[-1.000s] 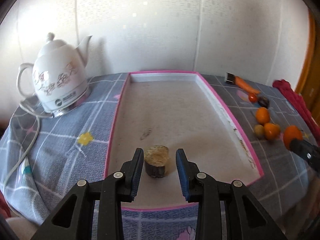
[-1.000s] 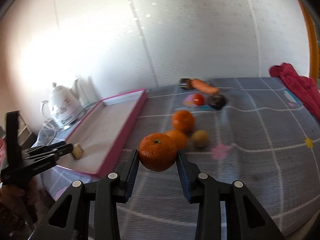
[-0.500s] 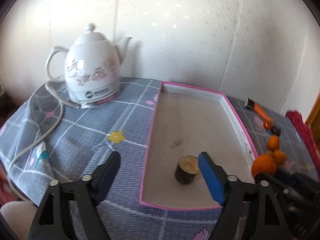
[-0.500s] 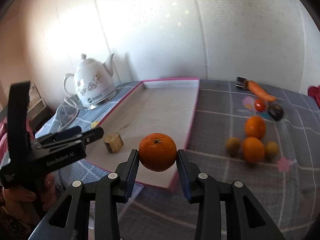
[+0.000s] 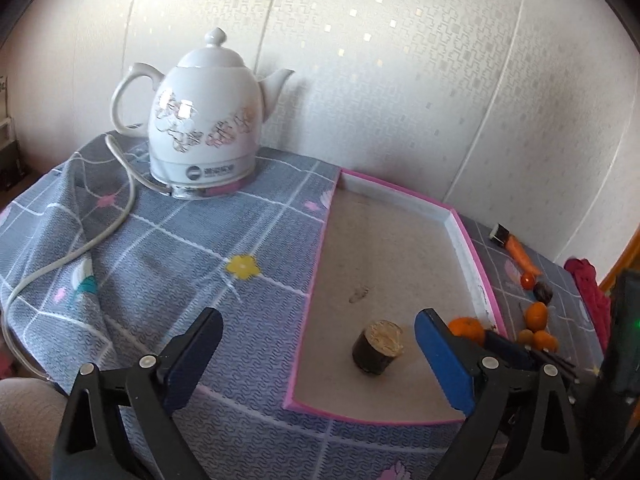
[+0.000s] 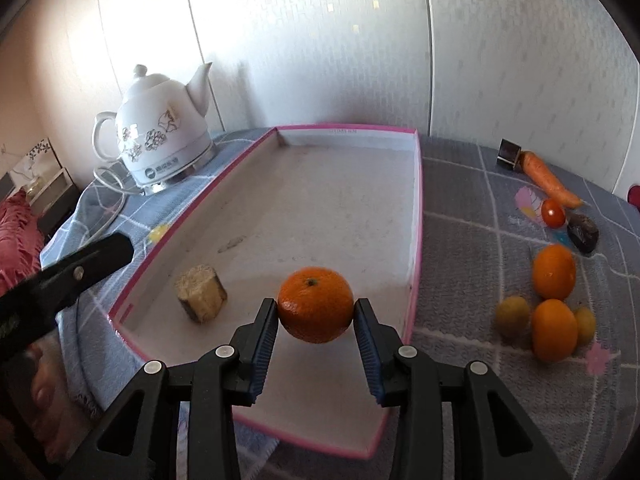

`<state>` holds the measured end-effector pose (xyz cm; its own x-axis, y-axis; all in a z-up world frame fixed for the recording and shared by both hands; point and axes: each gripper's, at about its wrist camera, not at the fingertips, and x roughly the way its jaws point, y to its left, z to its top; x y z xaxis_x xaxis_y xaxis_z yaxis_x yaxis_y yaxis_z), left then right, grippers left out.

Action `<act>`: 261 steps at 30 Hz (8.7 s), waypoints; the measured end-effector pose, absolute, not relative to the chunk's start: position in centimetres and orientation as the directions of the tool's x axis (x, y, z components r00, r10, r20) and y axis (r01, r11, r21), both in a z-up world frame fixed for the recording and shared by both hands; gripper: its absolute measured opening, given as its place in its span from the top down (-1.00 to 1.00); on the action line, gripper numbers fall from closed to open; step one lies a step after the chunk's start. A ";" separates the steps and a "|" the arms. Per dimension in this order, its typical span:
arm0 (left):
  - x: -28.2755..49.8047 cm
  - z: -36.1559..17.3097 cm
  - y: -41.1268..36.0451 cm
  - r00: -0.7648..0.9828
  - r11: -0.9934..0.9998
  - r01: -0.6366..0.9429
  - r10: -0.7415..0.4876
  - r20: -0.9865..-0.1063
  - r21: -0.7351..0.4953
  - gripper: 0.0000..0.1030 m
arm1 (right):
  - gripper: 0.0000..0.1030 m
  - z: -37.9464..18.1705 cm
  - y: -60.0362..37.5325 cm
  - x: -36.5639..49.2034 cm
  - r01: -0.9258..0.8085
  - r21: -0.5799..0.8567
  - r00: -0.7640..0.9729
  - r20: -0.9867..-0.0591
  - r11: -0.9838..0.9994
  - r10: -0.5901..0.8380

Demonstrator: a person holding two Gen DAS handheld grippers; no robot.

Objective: Organize fruits

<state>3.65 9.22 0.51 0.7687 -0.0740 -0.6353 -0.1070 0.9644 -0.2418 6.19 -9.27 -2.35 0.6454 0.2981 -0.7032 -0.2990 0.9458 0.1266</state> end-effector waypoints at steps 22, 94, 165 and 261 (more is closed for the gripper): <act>2.1 -0.2 2.1 0.723 0.951 0.178 -0.302 -0.621 -0.254 -0.99 | 0.04 2.5 -23.2 0.6 -0.057 0.211 0.768 -0.616 0.976 0.178; 7.3 -0.9 -19.3 0.675 0.881 0.454 -0.241 -0.697 0.135 -0.43 | 0.49 -2.5 -34.7 4.5 0.080 0.381 0.774 -0.606 0.921 0.184; 9.3 -0.1 0.7 0.727 0.995 0.092 -0.099 -0.679 -0.046 0.24 | 0.49 -1.8 -30.6 3.3 -0.054 0.254 0.806 -0.559 0.966 0.192; -0.1 0.1 -1.0 0.780 0.978 0.190 -0.201 -0.592 -0.082 -0.99 | 0.36 -1.7 -25.1 0.8 -0.161 0.279 0.764 -0.572 0.947 0.299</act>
<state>-0.08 -1.01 0.11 0.7803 -0.2011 -0.5922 0.1901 0.9783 -0.0818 0.78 -25.09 -1.72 0.7640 0.2988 -0.5718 -0.1613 0.9466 0.2791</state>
